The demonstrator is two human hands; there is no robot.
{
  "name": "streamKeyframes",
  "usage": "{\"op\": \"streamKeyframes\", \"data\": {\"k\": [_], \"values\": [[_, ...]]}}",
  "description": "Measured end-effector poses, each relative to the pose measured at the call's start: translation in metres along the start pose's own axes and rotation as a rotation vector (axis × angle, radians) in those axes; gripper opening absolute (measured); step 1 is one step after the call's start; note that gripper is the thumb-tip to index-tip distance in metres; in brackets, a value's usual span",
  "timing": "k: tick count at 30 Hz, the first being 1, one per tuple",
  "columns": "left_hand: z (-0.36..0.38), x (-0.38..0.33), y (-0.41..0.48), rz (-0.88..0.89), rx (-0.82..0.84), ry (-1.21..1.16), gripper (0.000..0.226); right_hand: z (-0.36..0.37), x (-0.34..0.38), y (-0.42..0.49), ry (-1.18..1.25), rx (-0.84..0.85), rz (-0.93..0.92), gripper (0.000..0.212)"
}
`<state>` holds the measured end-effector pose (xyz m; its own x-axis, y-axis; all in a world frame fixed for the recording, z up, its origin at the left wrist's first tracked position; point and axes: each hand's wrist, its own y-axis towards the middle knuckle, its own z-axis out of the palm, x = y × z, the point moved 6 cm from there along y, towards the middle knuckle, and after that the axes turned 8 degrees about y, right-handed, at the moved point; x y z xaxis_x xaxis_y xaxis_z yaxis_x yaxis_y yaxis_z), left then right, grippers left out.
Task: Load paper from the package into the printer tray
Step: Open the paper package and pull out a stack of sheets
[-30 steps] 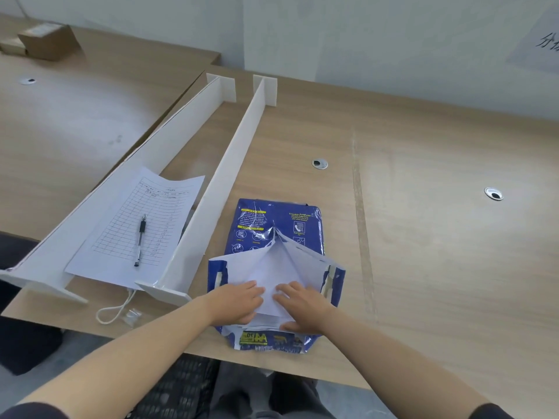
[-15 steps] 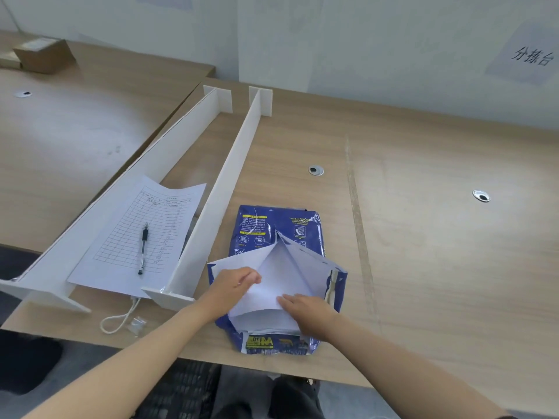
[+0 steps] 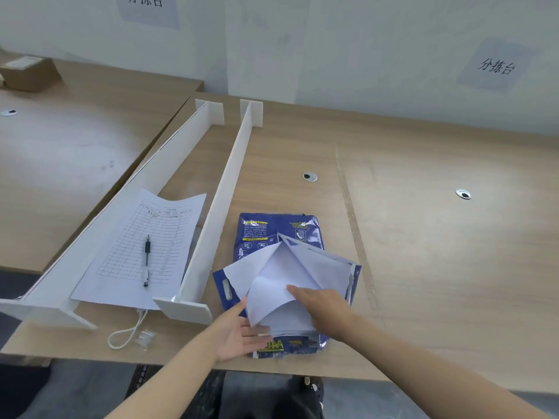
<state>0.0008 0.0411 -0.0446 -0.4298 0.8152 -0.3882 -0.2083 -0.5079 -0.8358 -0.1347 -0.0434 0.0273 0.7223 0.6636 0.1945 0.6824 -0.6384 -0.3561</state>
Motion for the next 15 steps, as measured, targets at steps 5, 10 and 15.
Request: {"op": "streamKeyframes", "data": {"k": [5, 10, 15], "values": [[0.017, -0.01, 0.013, 0.096, 0.146, -0.292, 0.049, -0.026, 0.012, -0.018, -0.017, -0.069, -0.047, 0.062], [0.03, -0.023, 0.004, 0.142, 0.188, -0.201, 0.045, -0.048, 0.014, -0.037, -0.068, -0.036, -0.069, 0.062], [0.033, -0.041, -0.002, 0.162, 0.047, -0.167, 0.042, -0.075, 0.008, -0.057, 0.0, -0.011, -0.109, 0.061]]}}
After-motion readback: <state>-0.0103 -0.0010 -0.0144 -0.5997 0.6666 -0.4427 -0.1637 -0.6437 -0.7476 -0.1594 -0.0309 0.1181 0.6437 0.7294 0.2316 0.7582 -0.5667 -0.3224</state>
